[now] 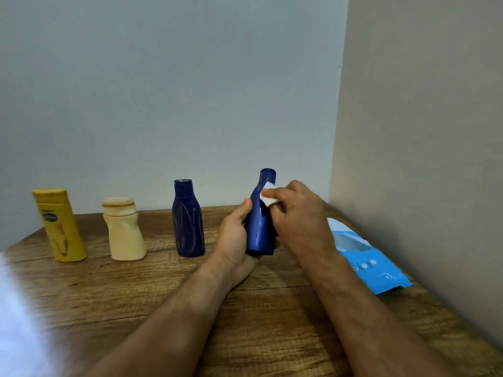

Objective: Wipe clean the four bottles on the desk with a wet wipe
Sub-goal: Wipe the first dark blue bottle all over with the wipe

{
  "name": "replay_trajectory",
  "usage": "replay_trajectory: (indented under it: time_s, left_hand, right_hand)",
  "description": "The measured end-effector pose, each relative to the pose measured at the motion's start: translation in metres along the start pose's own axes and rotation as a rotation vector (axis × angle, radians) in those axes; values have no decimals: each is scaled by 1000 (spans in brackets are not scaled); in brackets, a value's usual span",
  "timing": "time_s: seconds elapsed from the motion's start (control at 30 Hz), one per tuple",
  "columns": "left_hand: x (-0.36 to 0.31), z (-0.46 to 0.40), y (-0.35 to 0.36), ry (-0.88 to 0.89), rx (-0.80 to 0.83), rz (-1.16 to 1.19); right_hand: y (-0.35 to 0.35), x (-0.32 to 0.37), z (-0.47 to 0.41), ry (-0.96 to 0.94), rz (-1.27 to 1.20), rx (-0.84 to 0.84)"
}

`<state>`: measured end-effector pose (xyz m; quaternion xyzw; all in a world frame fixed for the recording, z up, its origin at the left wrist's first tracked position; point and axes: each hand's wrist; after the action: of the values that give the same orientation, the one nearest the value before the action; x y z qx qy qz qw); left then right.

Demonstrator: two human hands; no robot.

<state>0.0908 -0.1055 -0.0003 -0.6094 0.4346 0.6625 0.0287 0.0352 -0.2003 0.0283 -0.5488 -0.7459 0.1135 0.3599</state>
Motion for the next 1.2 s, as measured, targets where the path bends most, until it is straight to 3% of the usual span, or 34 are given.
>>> replay_trajectory:
  time_s: [0.07, 0.23, 0.3, 0.37, 0.53, 0.6, 0.73, 0.9, 1.03, 1.2]
  left_hand:
    - [0, 1, 2, 11, -5, 8]
    - [-5, -2, -5, 42, -99, 15]
    - [-6, -3, -6, 45, -135, 1]
    - [-6, -2, -6, 47, -121, 6]
    - [-9, 2, -9, 30, 33, -90]
    - [-11, 5, -9, 29, 59, -115]
    - [-7, 7, -10, 40, 49, -96]
    - [-7, 1, -9, 99, -42, 9]
    - [-7, 2, -9, 105, 6, -97]
    - [-5, 10, -11, 35, 94, -235]
  right_hand:
    - [0, -1, 2, -15, 22, 26]
    - [-1, -2, 11, -184, -26, 383]
    - [-1, -3, 12, -185, -64, 441]
    - [1, -3, 11, -186, -53, 382]
    - [2, 2, 2, -79, -28, -15]
    - [0, 4, 0, -42, -93, -98]
    - [-1, 0, 3, -62, -81, -53]
    - [2, -8, 11, -200, -40, 277]
    - [1, -5, 7, -113, -4, 159]
    - [-2, -4, 1, -7, -75, -174]
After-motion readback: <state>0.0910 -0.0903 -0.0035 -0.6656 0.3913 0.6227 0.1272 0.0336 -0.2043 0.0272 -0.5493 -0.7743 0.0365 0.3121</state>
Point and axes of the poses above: each hand's wrist, its own z-axis away from the middle knuckle, its own y-axis out of the palm, x = y × z, and after that the axes turned 9 degrees about x, right-handed
